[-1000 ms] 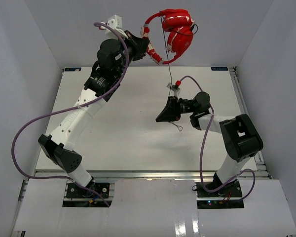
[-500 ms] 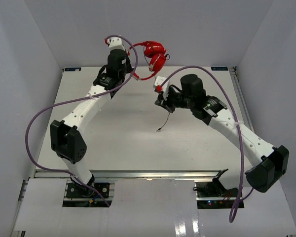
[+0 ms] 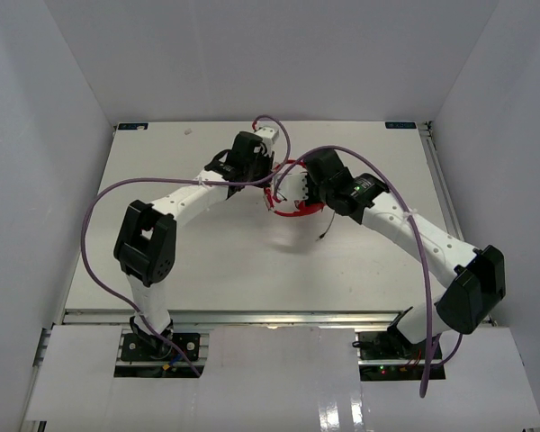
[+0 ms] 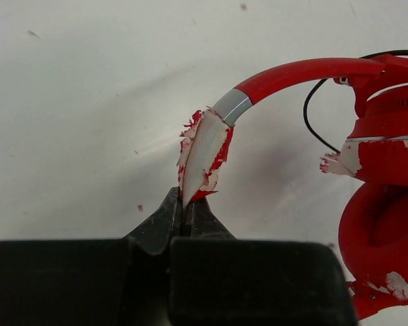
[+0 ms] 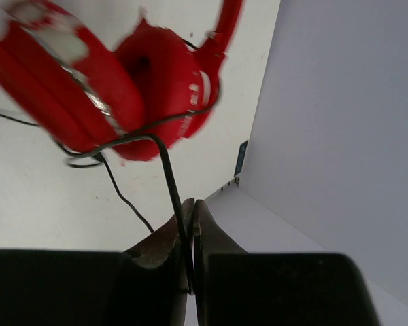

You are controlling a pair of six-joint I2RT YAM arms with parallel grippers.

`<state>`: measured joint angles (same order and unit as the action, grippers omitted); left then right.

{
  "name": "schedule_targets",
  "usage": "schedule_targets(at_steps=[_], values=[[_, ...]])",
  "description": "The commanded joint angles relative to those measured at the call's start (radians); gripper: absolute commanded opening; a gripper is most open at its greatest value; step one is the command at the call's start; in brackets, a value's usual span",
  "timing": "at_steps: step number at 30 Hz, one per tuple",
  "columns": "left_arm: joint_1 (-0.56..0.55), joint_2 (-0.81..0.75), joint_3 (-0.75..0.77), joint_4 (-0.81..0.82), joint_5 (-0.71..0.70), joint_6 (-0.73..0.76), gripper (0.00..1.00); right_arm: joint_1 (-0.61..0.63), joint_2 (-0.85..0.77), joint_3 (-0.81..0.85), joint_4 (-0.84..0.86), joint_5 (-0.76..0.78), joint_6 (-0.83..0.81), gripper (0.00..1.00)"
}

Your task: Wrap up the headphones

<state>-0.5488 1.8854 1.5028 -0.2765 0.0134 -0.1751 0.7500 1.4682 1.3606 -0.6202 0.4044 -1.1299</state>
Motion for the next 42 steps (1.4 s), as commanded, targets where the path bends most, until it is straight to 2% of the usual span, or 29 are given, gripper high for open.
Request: schedule_targets(at_steps=[1, 4, 9, 14, 18, 21, 23, 33, 37, 42], values=[[0.007, -0.091, -0.052, 0.054, 0.311, 0.073, 0.0, -0.038, -0.056, -0.055, 0.058, 0.05, -0.224, 0.08], [0.006, -0.09, -0.065, 0.038, 0.438, 0.091, 0.0, -0.055, -0.061, -0.054, 0.107, 0.009, -0.196, 0.08], [0.003, -0.092, -0.082, 0.062, 0.483, 0.046, 0.0, -0.063, -0.065, -0.02, 0.086, -0.162, -0.105, 0.08], [0.0, -0.076, -0.065, 0.122, 0.622, -0.004, 0.0, -0.077, -0.053, -0.039, 0.129, -0.163, -0.086, 0.08], [-0.006, -0.082, -0.073, 0.168, 0.786, -0.019, 0.0, -0.178, -0.033, 0.003, 0.15, -0.222, -0.004, 0.08], [-0.007, -0.108, -0.109, 0.206, 0.843, -0.034, 0.0, -0.299, -0.028, 0.018, 0.148, -0.353, 0.051, 0.08], [-0.008, -0.125, -0.129, 0.231, 0.884, -0.045, 0.0, -0.35, -0.026, 0.003, 0.146, -0.388, 0.07, 0.08], [-0.017, -0.138, -0.132, 0.349, 0.984, -0.139, 0.0, -0.427, -0.008, -0.003, 0.113, -0.581, 0.16, 0.08], [-0.017, -0.143, -0.127, 0.368, 0.99, -0.155, 0.0, -0.447, -0.006, -0.004, 0.102, -0.645, 0.191, 0.08], [-0.017, -0.166, -0.112, 0.368, 0.957, -0.159, 0.0, -0.538, 0.021, 0.007, 0.079, -0.755, 0.262, 0.08]])
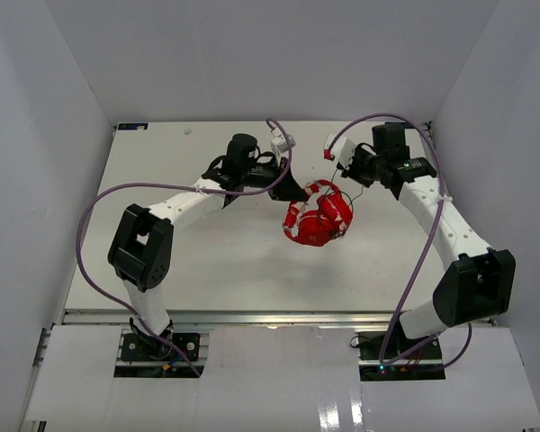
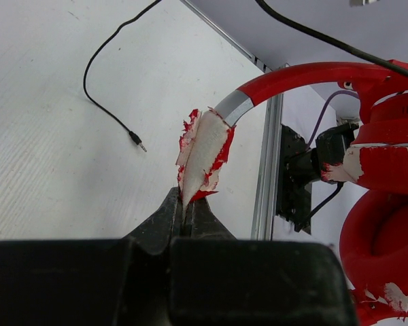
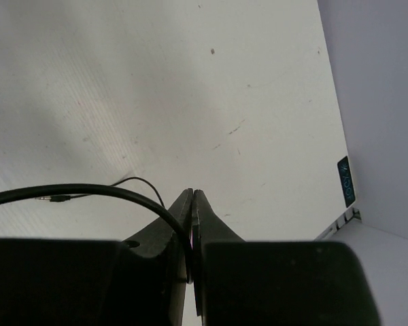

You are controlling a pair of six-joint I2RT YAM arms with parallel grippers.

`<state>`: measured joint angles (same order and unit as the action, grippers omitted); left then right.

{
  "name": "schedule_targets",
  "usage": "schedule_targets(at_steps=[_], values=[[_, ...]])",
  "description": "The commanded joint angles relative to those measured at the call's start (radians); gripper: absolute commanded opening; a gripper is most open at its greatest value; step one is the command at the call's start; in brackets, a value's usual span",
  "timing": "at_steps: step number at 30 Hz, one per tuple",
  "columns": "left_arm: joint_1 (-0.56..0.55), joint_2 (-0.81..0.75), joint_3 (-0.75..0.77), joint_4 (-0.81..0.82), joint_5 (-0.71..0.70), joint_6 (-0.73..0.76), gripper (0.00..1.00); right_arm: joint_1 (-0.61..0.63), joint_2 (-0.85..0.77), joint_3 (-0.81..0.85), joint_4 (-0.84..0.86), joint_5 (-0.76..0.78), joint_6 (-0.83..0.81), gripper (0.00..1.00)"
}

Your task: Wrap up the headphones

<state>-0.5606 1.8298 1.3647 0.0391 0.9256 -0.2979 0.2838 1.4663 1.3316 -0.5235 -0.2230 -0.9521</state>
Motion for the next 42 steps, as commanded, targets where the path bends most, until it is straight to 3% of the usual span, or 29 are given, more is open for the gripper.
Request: schedule_targets(at_steps=[1, 8, 15, 21, 28, 36, 38, 40, 42], values=[[-0.005, -0.116, 0.035, 0.042, 0.025, -0.037, 0.0, -0.093, 0.027, 0.039, -0.031, -0.177, 0.105, 0.09], [-0.004, -0.182, 0.098, 0.005, -0.192, -0.07, 0.0, -0.19, 0.038, 0.005, -0.061, -0.699, 0.232, 0.18], [-0.004, -0.233, 0.233, -0.027, -0.371, -0.154, 0.0, -0.175, 0.148, 0.057, -0.002, -1.139, 0.367, 0.32], [-0.004, -0.224, 0.339, 0.006, -0.463, -0.293, 0.0, -0.087, 0.254, 0.143, 0.025, -1.215, 0.433, 0.39], [-0.004, -0.24, 0.339, 0.126, -0.594, -0.448, 0.0, 0.006, 0.312, 0.167, 0.053, -1.285, 0.477, 0.43], [-0.004, -0.245, 0.393, 0.127, -0.683, -0.5, 0.0, 0.067, 0.301, 0.149, 0.058, -1.241, 0.471, 0.35], [-0.004, -0.263, 0.384, 0.12, -0.733, -0.493, 0.0, 0.083, 0.279, 0.112, 0.115, -1.222, 0.502, 0.3], [-0.004, -0.295, 0.358, 0.109, -0.833, -0.489, 0.0, 0.098, 0.25, 0.05, 0.229, -1.198, 0.641, 0.21], [-0.004, -0.333, 0.329, 0.097, -0.958, -0.489, 0.0, 0.096, 0.192, -0.087, 0.508, -1.161, 0.868, 0.18]])
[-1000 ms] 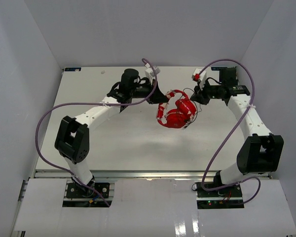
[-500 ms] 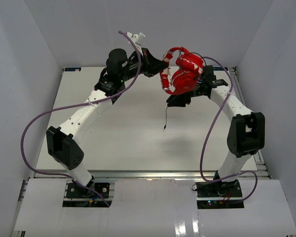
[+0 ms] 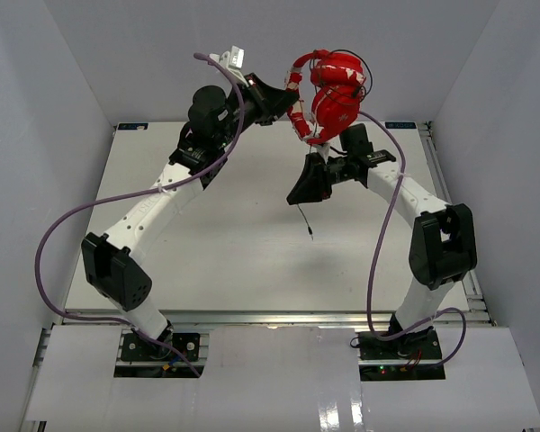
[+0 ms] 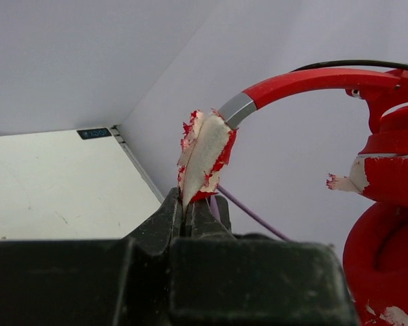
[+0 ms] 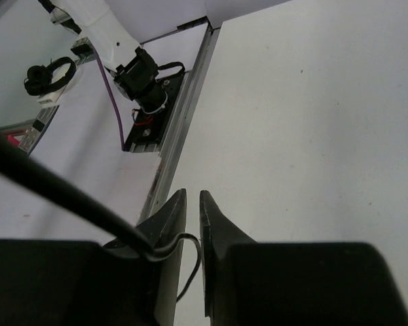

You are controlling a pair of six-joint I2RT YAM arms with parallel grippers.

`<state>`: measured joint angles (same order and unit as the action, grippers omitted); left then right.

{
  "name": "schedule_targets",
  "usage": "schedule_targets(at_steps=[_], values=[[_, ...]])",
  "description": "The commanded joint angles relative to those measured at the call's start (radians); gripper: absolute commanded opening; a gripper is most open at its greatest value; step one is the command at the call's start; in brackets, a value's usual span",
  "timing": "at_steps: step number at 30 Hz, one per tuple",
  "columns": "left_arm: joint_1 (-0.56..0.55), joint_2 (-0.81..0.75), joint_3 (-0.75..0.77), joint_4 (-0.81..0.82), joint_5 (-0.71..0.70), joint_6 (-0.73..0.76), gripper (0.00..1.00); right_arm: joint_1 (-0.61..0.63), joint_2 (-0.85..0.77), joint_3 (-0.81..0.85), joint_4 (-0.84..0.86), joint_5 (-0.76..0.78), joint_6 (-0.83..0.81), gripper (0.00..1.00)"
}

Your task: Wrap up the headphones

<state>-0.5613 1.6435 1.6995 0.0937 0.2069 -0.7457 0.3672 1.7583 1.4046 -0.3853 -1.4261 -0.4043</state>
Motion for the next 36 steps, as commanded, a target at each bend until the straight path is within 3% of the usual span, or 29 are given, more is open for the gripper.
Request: schedule_targets(at_steps=[1, 4, 6, 8, 11, 16, 25, 31, 36], values=[[-0.003, -0.164, -0.02, 0.036, -0.299, -0.04, 0.0, 0.011, -0.135, -0.232, 0.518, 0.067, 0.432, 0.17], [-0.003, -0.211, -0.064, 0.029, -0.449, -0.03, 0.0, -0.001, -0.214, -0.361, 0.746, 0.151, 0.589, 0.11], [-0.003, -0.237, -0.102, 0.036, -0.549, -0.005, 0.0, -0.01, -0.252, -0.341, 0.575, 0.276, 0.465, 0.08], [-0.003, -0.246, -0.124, 0.039, -0.613, 0.014, 0.0, -0.003, -0.275, -0.274, 0.301, 0.412, 0.316, 0.08], [-0.001, -0.216, -0.144, 0.026, -0.699, 0.104, 0.0, 0.021, -0.309, -0.175, 0.048, 0.731, 0.136, 0.08], [0.003, -0.122, -0.109, -0.064, -0.711, 0.205, 0.0, 0.106, -0.401, -0.101, -0.121, 1.123, -0.101, 0.08], [0.01, 0.051, -0.115, -0.203, -0.656, 0.384, 0.0, 0.252, -0.522, -0.052, -0.115, 1.518, -0.408, 0.08], [0.011, 0.098, -0.159, -0.246, -0.51, 0.429, 0.0, 0.26, -0.489, 0.012, -0.083, 1.597, -0.486, 0.08], [0.011, 0.076, -0.221, -0.204, -0.284, 0.486, 0.0, 0.259, -0.448, -0.012, -0.023, 1.582, -0.527, 0.08]])
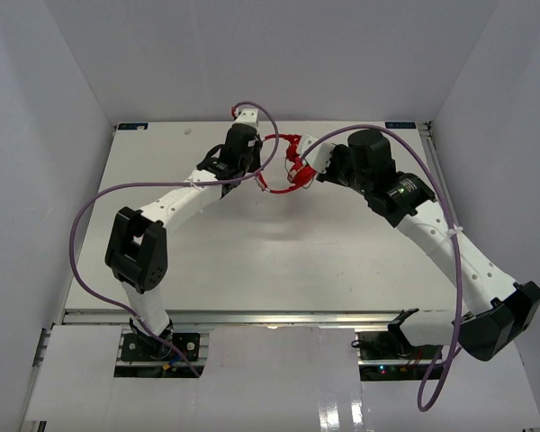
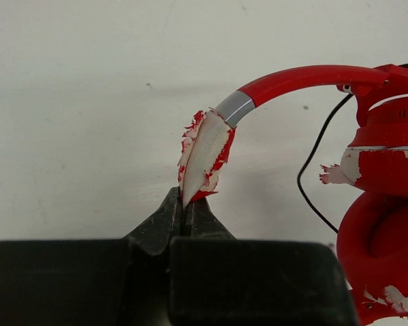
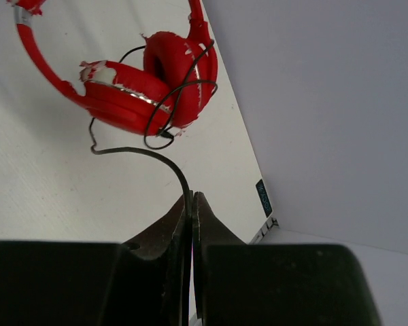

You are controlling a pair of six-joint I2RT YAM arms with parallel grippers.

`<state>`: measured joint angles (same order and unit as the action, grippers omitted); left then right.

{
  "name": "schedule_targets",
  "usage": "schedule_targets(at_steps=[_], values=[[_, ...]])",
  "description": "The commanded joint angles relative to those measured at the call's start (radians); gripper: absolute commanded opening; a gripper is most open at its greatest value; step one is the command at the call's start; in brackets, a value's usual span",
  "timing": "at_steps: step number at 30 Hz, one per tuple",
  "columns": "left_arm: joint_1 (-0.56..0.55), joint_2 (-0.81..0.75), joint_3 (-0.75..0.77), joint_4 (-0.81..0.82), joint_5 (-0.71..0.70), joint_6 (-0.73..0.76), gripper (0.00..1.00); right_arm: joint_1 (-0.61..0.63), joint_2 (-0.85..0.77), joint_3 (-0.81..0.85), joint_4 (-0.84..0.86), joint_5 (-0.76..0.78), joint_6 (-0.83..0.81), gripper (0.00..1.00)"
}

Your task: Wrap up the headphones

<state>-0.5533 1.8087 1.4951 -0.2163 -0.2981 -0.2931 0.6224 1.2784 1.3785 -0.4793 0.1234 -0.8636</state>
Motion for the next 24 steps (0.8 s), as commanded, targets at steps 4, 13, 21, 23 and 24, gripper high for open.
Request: schedule_targets(at_steps=[4, 13, 21, 23, 24], values=[[0.003, -0.104, -0.045, 0.098, 0.401, 0.069, 0.0, -0.007, 0.058, 0.001, 0.099, -0.091, -0.046, 0.08], [0.001, -0.137, -0.151, 0.181, 0.77, 0.056, 0.0, -0.04, 0.136, -0.019, 0.141, -0.249, 0.023, 0.08], [0.003, -0.154, -0.186, 0.207, 1.022, 0.09, 0.0, -0.174, 0.204, -0.012, 0.145, -0.368, 0.039, 0.08], [0.003, -0.154, -0.185, 0.207, 1.048, 0.093, 0.0, -0.193, 0.211, -0.019, 0.146, -0.379, 0.047, 0.08], [0.003, -0.154, -0.185, 0.207, 1.048, 0.092, 0.0, -0.2, 0.212, -0.021, 0.146, -0.384, 0.053, 0.08]])
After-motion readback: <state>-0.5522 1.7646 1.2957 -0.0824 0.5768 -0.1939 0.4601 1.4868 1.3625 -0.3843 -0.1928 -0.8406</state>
